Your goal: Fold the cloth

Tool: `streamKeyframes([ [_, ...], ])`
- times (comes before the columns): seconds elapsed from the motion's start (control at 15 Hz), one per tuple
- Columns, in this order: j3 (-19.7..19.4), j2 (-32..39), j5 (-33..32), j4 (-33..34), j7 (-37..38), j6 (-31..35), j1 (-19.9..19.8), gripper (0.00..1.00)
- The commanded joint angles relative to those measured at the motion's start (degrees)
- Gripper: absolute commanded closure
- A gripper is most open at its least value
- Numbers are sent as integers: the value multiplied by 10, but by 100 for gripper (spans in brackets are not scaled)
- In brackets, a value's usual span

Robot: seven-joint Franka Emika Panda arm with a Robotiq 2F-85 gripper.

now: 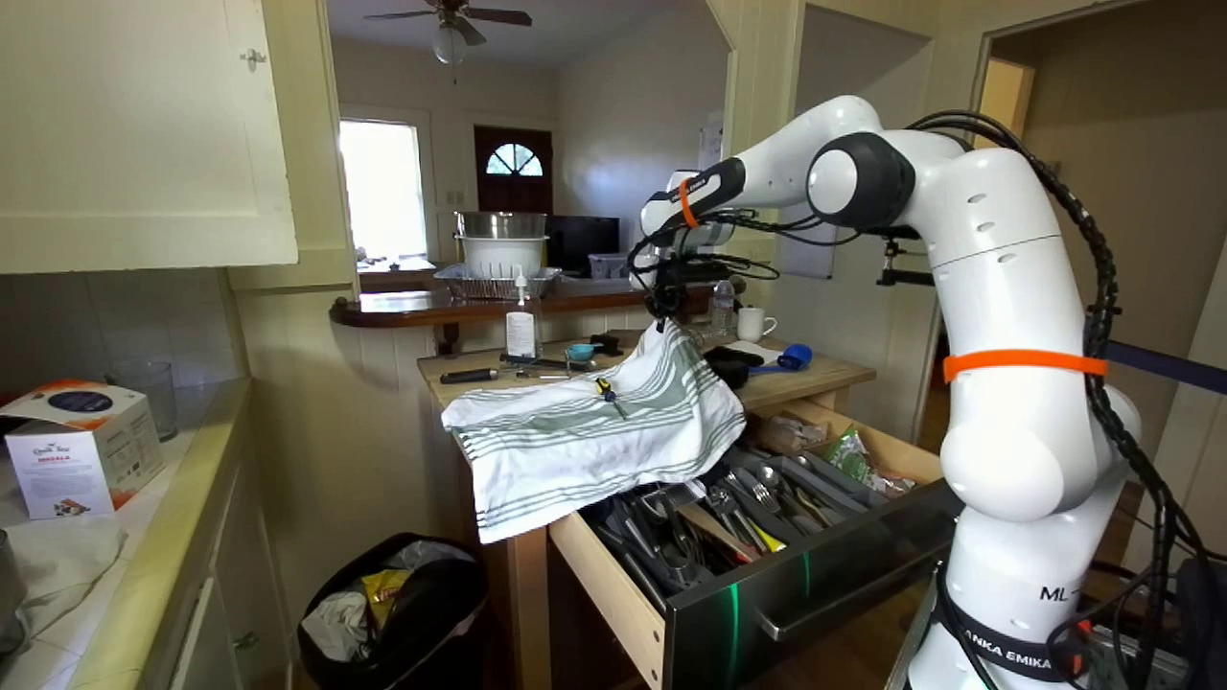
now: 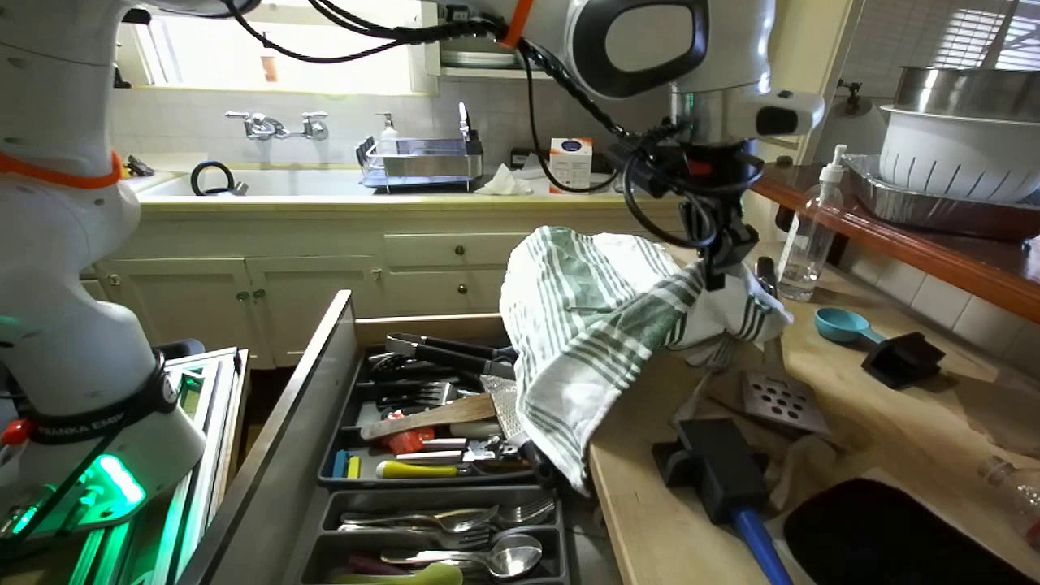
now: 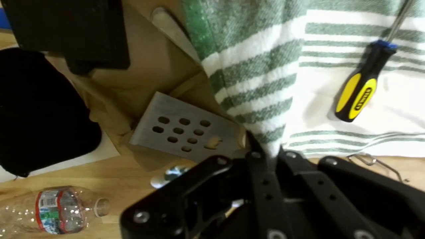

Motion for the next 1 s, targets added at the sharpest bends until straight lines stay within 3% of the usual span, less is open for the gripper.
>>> streamKeyframes([
  [0.0, 5, -33, -40, -29, 39, -45, 43, 99],
  [0.4, 29, -12, -78, -24, 61, -73, 101, 99],
  [0.93, 59, 22, -95, -11, 55, -74, 145, 99],
])
